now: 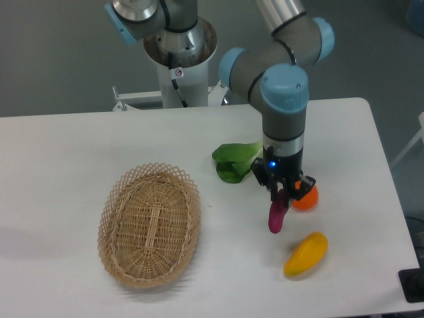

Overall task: Place the sweet potato on the table
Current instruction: 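Lower the gripper holding the purple sweet potato toward the table, then open the gripper to release the sweet potato onto the table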

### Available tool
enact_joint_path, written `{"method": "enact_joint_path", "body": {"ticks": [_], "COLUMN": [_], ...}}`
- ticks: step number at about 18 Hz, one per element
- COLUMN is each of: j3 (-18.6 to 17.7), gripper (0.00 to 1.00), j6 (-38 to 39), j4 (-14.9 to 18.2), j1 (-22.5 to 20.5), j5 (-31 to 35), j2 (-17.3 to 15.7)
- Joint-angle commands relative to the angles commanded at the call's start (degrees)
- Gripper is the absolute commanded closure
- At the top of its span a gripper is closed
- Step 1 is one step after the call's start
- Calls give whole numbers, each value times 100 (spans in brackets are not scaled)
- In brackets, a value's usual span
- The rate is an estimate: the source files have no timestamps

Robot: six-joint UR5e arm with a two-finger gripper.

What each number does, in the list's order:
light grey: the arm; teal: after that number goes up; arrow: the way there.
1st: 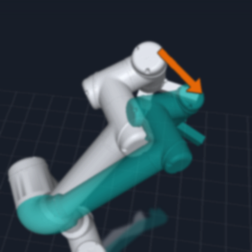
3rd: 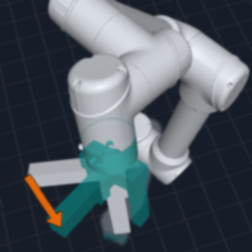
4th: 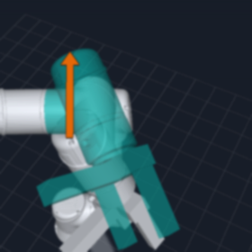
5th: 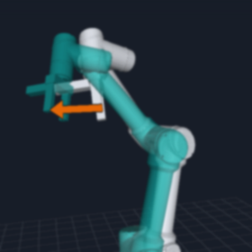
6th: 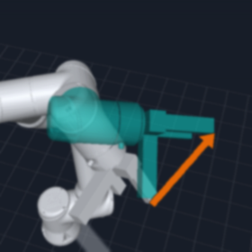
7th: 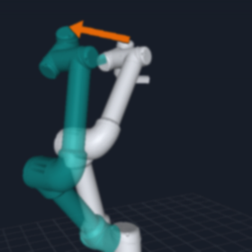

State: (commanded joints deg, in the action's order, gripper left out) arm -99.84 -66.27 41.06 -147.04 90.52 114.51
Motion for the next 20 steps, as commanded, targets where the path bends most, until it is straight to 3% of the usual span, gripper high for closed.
{"method": "enact_joint_path", "body": {"ticks": [4,13,15,16,18,20], "j3": [17,-53,-27,-26,0,17], "gripper": [69,69,65,56,20,1], "j6": [0,-44,-44,-35,-9,-9], "j4": [-98,-98,-98,-98,-98,-107], "j1": [123,167,167,167,167,167], "j5": [54,54,54,54,63,63], "j2": [308,476,467,450,423,371]}}
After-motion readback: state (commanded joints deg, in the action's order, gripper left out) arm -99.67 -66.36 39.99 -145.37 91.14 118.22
